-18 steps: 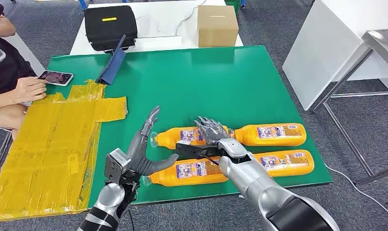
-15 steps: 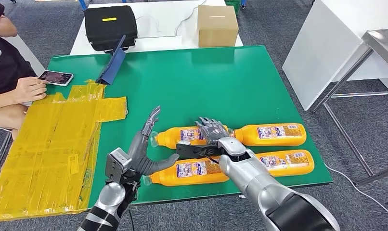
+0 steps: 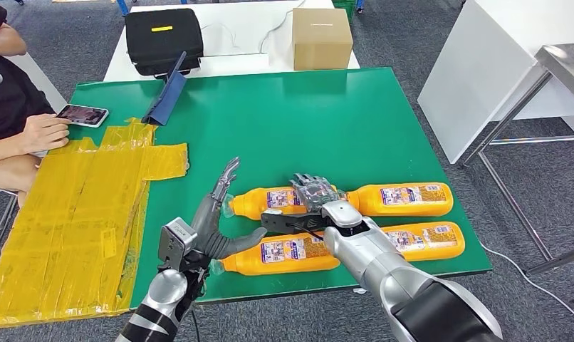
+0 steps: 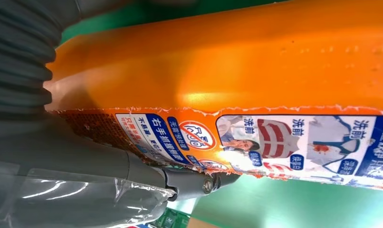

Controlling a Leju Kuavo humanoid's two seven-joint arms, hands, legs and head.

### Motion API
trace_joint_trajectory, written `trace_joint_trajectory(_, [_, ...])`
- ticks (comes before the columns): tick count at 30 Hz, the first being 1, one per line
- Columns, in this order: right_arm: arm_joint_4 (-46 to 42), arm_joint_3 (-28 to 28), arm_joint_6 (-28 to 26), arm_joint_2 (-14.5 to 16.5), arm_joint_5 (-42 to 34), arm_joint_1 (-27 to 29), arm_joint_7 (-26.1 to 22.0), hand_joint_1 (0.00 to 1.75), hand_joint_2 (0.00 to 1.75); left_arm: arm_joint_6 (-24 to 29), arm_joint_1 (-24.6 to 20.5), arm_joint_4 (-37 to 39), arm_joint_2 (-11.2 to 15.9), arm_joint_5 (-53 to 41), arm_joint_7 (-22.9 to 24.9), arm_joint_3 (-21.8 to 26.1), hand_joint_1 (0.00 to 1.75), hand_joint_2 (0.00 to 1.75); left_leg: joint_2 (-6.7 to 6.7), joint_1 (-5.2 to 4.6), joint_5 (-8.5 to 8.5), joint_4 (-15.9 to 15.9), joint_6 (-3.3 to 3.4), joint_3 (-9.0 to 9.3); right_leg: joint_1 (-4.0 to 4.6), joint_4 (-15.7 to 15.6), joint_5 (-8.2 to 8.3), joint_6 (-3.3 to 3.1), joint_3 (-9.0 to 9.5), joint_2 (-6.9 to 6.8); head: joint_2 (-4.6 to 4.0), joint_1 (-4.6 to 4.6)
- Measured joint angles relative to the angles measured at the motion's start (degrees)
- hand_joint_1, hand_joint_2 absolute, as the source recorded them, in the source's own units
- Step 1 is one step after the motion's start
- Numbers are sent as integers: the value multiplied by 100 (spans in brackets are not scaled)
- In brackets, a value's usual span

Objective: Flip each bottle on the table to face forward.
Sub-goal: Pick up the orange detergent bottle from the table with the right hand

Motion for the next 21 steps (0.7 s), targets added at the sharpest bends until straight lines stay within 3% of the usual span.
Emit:
trace_joint_trajectory(12, [37, 19, -318, 3, 88, 0, -65, 175, 175, 11, -17, 19, 2, 8, -13, 0, 0, 175, 0, 0, 0, 0, 0, 0, 0, 0, 0, 0, -1, 0, 0, 0])
trace_joint_trajectory(21, [7, -164, -1540, 3, -69, 138, -336, 175, 175, 110, -15, 19, 9, 19, -18, 2, 0, 175, 0, 0, 0, 0, 0, -3, 0, 1, 0, 0, -2, 0, 0, 1])
